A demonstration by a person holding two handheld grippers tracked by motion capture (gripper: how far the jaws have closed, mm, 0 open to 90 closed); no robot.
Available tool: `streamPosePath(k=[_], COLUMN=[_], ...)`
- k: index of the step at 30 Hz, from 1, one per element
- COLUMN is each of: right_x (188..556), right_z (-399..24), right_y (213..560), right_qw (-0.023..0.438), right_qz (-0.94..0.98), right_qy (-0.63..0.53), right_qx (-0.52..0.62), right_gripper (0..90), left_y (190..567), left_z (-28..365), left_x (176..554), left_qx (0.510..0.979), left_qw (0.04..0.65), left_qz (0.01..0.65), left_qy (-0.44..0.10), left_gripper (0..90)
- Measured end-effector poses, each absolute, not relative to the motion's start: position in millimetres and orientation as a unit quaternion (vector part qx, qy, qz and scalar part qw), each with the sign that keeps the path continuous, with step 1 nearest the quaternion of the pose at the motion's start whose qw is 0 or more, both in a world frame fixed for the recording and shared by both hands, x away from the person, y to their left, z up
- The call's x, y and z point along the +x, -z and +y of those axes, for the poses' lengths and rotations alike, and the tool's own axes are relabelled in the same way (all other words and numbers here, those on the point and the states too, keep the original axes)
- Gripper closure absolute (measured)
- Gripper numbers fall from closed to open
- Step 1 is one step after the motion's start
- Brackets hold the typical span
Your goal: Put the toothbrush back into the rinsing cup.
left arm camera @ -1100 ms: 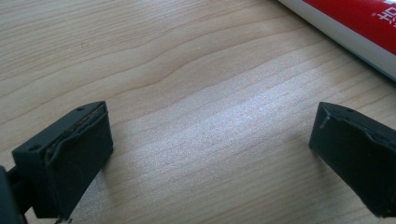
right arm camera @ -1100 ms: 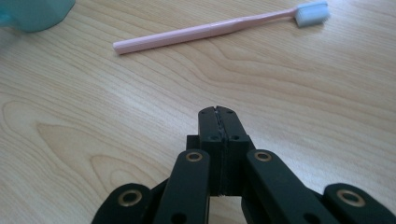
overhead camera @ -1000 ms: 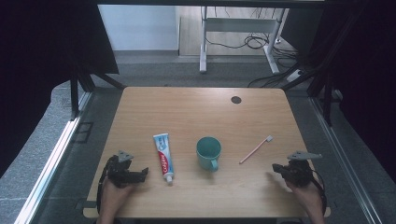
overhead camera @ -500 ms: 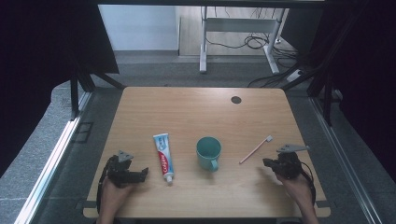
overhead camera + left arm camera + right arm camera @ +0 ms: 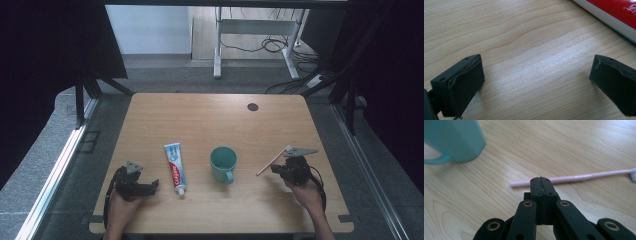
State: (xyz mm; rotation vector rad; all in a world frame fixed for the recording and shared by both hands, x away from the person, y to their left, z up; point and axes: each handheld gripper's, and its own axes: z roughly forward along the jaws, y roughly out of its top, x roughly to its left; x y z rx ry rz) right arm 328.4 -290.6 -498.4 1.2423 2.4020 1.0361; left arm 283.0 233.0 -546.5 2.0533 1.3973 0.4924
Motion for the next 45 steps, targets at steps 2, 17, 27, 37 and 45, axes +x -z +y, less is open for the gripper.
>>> streamPosePath(k=[2, 17, 27, 37, 45], right_x=[330, 341, 345, 339, 327], right_z=[-288, -247, -239, -250, -267], right_y=[498, 504, 517, 522, 522], right_qw=[0.121, 0.098, 0.095, 0.096, 0.097], right_qz=[0.824, 0.844, 0.849, 0.848, 0.847], right_qy=[-0.356, -0.349, -0.333, -0.329, -0.324], right_qx=[0.424, 0.397, 0.398, 0.403, 0.41], right_gripper=[89.3, 89.3, 89.3, 89.3, 89.3], left_y=[547, 547, 547, 547, 546], left_z=[233, 233, 233, 233, 233], left_x=[283, 283, 283, 283, 283], left_qx=[0.774, 0.774, 0.774, 0.774, 0.774], left_qw=[0.3, 0.3, 0.3, 0.3, 0.3], left_qz=[0.526, 0.526, 0.526, 0.526, 0.526], left_qy=[-0.185, -0.185, -0.185, -0.186, -0.186], left_gripper=[0.0, 0.0, 0.0, 0.0, 0.0])
